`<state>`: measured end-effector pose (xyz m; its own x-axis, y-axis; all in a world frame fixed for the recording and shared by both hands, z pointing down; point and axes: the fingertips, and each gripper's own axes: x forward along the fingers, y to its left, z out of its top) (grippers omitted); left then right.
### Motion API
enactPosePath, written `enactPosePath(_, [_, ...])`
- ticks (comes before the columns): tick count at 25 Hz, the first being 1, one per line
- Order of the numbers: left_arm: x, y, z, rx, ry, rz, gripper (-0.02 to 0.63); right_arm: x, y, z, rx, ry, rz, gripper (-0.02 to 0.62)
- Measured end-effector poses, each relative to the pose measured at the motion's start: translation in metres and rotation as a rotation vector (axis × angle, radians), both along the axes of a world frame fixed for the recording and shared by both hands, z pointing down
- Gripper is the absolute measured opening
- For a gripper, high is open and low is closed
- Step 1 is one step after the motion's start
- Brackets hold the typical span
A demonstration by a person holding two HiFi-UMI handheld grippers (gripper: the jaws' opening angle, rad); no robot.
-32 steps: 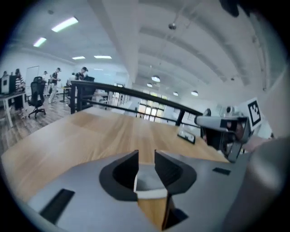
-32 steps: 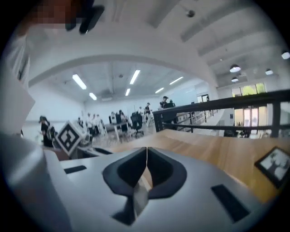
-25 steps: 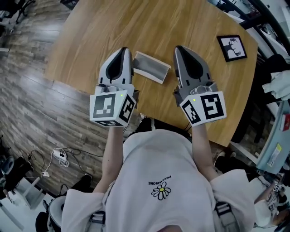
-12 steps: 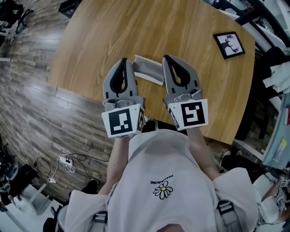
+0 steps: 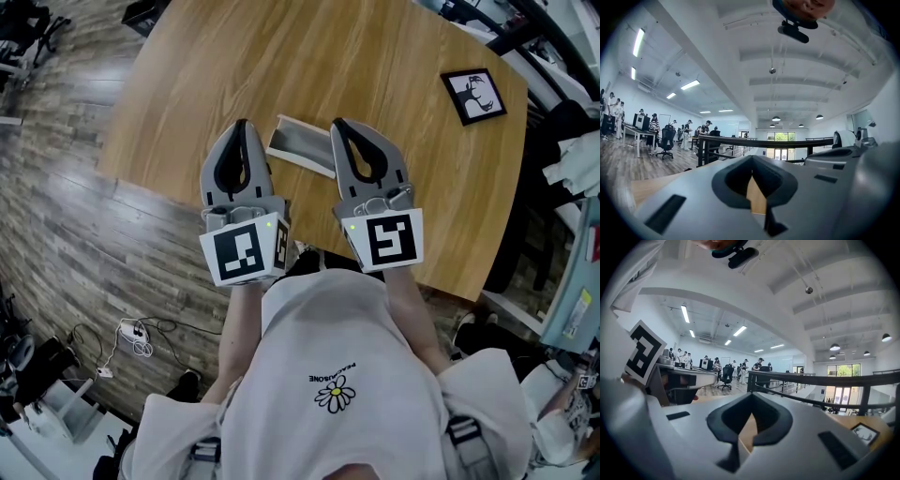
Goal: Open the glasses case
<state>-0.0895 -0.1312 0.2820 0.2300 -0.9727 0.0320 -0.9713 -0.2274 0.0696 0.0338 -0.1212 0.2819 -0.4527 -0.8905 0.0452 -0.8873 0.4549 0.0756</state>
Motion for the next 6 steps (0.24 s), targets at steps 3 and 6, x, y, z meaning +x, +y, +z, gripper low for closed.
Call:
enactPosePath(3, [-0.0021, -0.0004, -0.0004, 0.001, -0.001, -0.005, 0.017, -0.0023, 0.0005, 0.001, 0.002, 0.008, -0.006, 0.006])
enactPosePath(6, [-0.003, -0.0002, -0.0018, 0.004, -0.003, -0.009, 0.017, -0.0035, 0.0012, 0.0017, 0.0, 0.013, -0.01, 0.005])
